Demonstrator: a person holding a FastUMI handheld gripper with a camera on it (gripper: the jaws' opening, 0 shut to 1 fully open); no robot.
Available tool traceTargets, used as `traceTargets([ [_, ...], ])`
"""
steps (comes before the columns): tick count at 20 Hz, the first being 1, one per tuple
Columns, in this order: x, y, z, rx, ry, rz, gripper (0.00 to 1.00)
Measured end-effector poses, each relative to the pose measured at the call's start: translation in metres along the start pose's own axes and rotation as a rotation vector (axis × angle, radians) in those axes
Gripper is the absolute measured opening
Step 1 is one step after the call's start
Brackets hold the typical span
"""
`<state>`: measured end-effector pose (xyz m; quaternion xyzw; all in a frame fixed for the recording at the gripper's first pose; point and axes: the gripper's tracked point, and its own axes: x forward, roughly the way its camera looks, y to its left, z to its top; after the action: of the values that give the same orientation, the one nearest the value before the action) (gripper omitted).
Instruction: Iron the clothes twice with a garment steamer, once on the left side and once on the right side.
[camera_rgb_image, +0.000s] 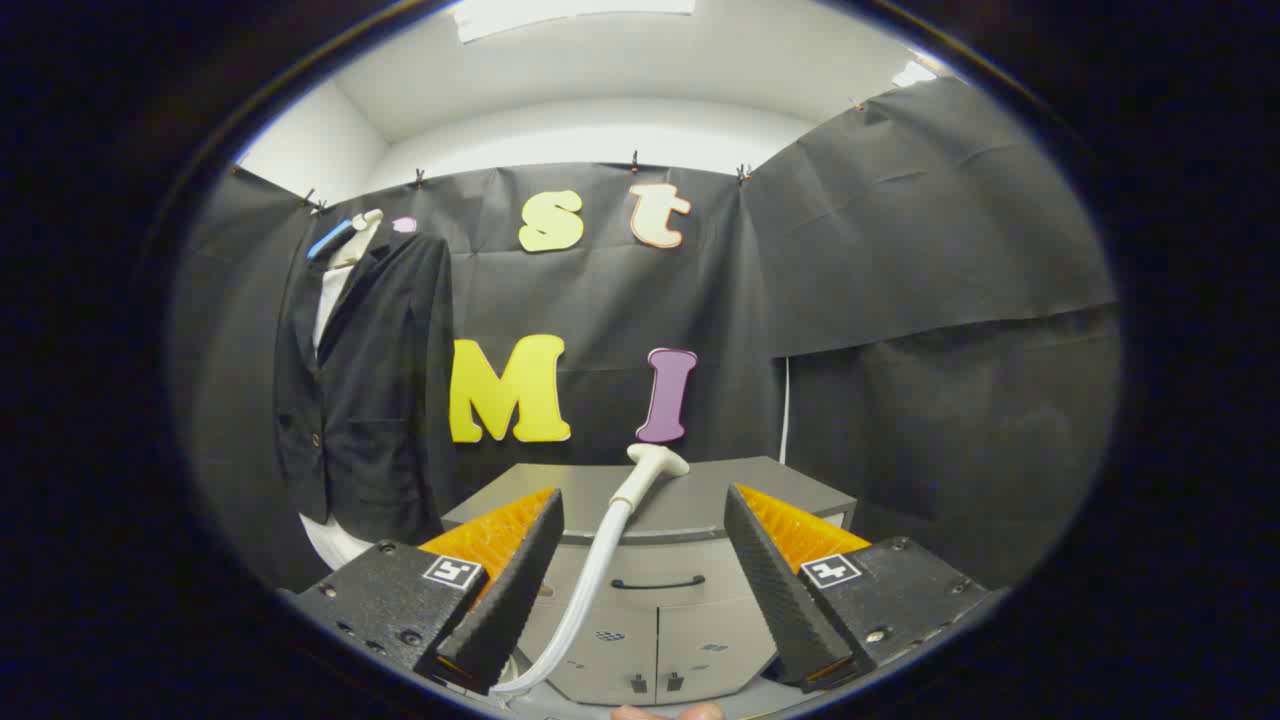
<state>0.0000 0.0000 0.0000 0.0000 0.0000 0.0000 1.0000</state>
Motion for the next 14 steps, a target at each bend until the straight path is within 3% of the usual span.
traceTargets([
  [14,-0.001,0.012,0.002,0.014,0.011,-0.010,1.00],
])
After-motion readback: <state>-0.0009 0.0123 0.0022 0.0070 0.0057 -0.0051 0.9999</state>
